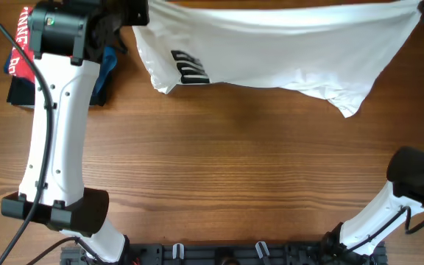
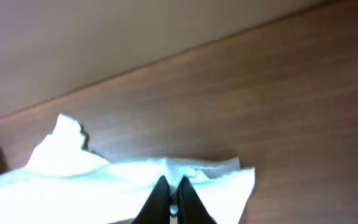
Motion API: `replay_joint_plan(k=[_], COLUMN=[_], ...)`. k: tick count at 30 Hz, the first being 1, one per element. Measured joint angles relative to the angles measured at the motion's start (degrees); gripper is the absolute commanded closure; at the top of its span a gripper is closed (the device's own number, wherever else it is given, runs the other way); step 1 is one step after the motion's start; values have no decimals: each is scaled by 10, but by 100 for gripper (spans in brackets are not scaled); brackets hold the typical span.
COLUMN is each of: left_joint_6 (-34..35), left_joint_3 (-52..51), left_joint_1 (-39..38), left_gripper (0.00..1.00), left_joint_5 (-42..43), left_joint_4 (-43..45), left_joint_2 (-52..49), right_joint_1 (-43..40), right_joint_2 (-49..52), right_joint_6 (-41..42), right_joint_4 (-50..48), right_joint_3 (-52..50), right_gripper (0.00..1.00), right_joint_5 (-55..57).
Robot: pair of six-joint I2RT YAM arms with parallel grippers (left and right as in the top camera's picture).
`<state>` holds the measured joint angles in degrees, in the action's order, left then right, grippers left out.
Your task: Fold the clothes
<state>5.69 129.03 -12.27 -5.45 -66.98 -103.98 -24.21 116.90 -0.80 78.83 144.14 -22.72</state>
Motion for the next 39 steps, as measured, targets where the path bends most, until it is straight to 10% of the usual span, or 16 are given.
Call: replay_joint_plan(k=[15,23,39], left_joint_6=[42,81,157], left_joint_3=[0,-85,-386], left_joint_1=[0,0,52], left_gripper=[96,96,96], left_joint_5=[76,97,68], left_joint_4=[-288,-294,-255], left_joint_2=[43,76,210], right_joint_1=[0,0,0], right_joint_2=[-178,-437,-456], right_joint_6=[27,59,97], right_joint_4=[132,132,78], right_joint_3=[-76,-391,-732], right_gripper=[96,96,96], right_joint_5=[28,91,125])
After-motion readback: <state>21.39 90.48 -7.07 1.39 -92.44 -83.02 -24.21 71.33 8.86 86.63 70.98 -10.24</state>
